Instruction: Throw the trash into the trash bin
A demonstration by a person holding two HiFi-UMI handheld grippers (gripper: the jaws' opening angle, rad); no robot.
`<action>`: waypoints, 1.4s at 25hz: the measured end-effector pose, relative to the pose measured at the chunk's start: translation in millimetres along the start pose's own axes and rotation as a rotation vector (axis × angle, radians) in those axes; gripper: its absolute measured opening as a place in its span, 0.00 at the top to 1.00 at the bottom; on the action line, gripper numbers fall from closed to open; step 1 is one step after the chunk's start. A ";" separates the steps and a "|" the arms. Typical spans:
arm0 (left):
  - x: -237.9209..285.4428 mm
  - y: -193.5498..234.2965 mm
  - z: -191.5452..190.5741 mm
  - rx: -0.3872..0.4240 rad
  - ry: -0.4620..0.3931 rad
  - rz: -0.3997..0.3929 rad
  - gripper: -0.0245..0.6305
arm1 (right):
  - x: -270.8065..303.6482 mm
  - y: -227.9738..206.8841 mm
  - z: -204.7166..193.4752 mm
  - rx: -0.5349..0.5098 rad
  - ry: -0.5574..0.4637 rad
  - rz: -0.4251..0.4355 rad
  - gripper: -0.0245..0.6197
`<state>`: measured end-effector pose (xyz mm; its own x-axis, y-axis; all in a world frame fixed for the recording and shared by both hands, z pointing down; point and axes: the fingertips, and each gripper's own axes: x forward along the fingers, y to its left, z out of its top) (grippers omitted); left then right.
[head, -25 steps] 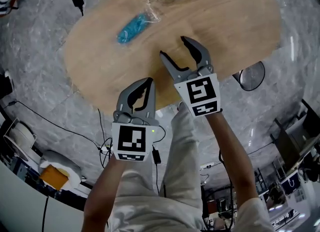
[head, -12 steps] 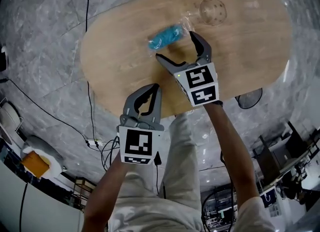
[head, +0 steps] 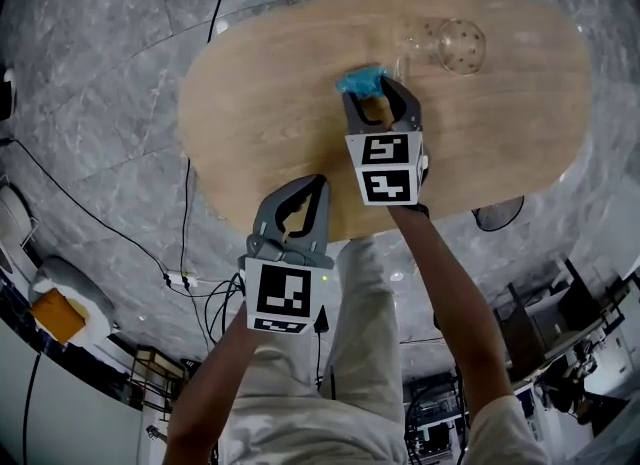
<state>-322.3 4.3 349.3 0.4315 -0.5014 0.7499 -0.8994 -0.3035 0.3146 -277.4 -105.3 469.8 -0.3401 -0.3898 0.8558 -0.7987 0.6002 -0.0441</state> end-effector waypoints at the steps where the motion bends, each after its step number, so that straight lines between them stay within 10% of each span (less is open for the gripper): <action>1: 0.1 1.5 -0.1 0.000 -0.002 0.002 0.96 | -2.3 -2.2 1.9 0.002 -0.012 -0.007 0.63; 7: 0.5 -1.9 -3.2 0.008 0.002 -0.005 0.96 | -16.8 -10.3 -2.9 -0.012 -0.046 -0.017 0.83; 35: 24.4 -164.3 -22.9 0.268 0.049 -0.175 0.96 | -161.5 -90.3 -114.8 0.269 -0.202 -0.115 0.87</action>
<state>-165.7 60.4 329.2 0.5683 -0.3854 0.7269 -0.7585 -0.5878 0.2813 -93.3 -16.4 394.7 -0.3104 -0.5901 0.7453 -0.9304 0.3494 -0.1108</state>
